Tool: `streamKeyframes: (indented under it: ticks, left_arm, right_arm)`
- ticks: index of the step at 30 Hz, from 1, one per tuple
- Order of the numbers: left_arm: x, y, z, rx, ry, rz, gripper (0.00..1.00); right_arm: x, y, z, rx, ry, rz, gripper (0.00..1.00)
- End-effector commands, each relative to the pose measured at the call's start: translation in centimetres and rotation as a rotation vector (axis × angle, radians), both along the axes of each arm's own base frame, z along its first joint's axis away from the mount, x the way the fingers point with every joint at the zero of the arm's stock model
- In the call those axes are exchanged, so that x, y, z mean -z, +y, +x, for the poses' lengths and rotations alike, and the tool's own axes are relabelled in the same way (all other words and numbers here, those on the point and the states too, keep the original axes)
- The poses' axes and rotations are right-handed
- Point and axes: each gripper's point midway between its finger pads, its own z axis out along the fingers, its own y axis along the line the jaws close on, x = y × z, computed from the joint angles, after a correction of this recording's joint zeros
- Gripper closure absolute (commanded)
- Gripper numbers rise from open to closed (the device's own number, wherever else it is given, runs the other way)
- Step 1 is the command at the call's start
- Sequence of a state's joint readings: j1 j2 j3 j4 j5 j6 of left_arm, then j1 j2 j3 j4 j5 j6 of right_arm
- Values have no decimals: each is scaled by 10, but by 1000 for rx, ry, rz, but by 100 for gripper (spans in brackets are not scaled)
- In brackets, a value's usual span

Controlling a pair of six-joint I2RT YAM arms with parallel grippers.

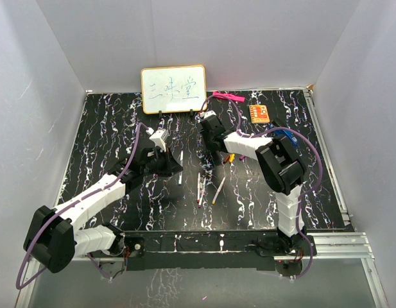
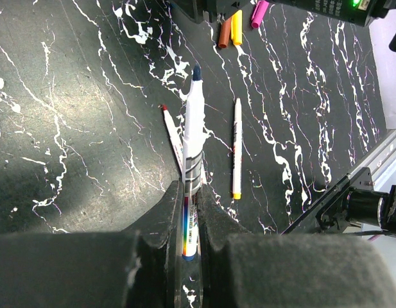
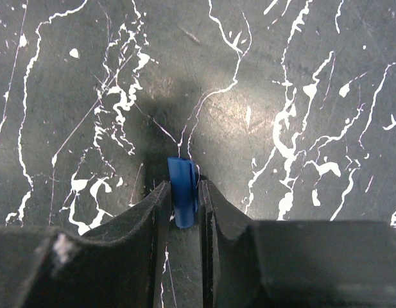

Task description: Insert the pens into the pen caps

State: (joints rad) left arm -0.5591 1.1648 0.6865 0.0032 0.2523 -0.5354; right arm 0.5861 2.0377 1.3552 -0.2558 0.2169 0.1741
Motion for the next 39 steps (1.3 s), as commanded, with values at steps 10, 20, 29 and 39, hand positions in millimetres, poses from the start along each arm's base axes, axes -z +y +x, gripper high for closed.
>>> streamKeyframes:
  ticks: [10,20,29,39]
  left_arm:
    - [-10,0,2,7,-23,-23,100]
    - [-7,1,4,20,-22,-6,100]
    - [-5,1,12,38,-76,21,100]
    - [-20,-26,16,126,-159,-118,100]
  right_arm:
    - [68,-28,-46,2,233,-139,85]
    - [74,-29,-58,26,272,-119,100]
    - [-53,7,-4,17,-47,103,100]
    - [-182,21,-19,-94,-423,435,100]
